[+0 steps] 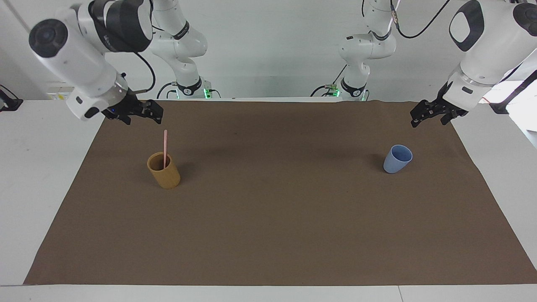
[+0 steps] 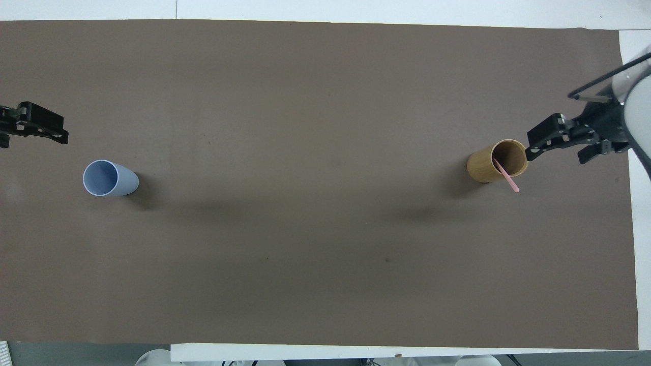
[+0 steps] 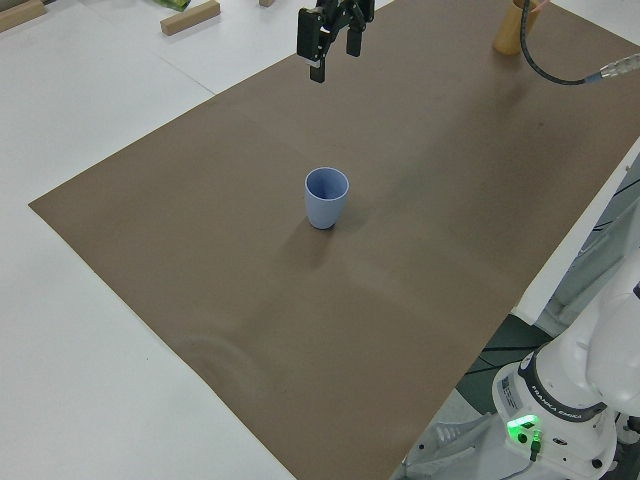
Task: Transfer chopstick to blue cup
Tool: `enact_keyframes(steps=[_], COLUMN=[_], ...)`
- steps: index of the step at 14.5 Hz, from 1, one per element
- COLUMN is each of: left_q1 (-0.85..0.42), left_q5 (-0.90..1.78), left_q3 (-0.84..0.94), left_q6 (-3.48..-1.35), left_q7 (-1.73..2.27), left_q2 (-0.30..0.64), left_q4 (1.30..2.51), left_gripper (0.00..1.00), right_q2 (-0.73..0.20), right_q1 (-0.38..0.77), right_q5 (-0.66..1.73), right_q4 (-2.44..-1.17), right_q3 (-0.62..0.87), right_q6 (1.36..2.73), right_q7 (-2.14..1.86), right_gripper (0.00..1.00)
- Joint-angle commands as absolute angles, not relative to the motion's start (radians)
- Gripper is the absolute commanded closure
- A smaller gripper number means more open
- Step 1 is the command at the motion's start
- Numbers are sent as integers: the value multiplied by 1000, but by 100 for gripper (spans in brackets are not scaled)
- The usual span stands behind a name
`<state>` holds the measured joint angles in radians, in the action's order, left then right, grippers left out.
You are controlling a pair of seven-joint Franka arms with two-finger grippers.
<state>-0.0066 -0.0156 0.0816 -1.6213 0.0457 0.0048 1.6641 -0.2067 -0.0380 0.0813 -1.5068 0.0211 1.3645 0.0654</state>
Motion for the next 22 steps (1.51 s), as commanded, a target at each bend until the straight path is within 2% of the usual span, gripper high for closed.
enact_keyframes(steps=[1,2,7,11,15,17,19,20,21,22], left_q1=[50,75,116,112,137,137,137,137,130,126], left_q5=[-28,-28,-32,-32,-31,-31,-31,-32,-31,-32], left_q3=[74,75,74,75,74,74,74,75,75,75], left_q6=[-1915,-1972,-2061,-2103,-2120,-2117,-2121,-2121,-2121,-2123], left_q7=[3,3,-26,-35,-95,-95,-97,-95,-91,-84], left_q2=[-136,-137,-98,-97,-95,-97,-95,-95,-95,-94], left_q4=[2016,2081,2183,2238,2266,2266,2272,2279,2279,2279], left_gripper=[0,0,1,1,2,2,12,22,38,48], right_q2=[-236,-238,-209,-209,-207,-209,-210,-210,-210,-209], right_q1=[-52,-55,-75,-80,-78,-81,-81,-81,-81,-80], right_q5=[120,144,161,206,201,195,195,195,195,195], right_q4=[-1552,-1586,-1722,-1773,-1775,-1761,-1755,-1755,-1758,-1761], right_q3=[26,26,26,26,26,25,25,25,25,25], right_q6=[1425,1443,1476,1476,1474,1471,1465,1466,1465,1463], right_q7=[101,104,109,158,161,161,161,161,160,158], right_gripper=[0,2,19,28,47,49,54,60,68,76])
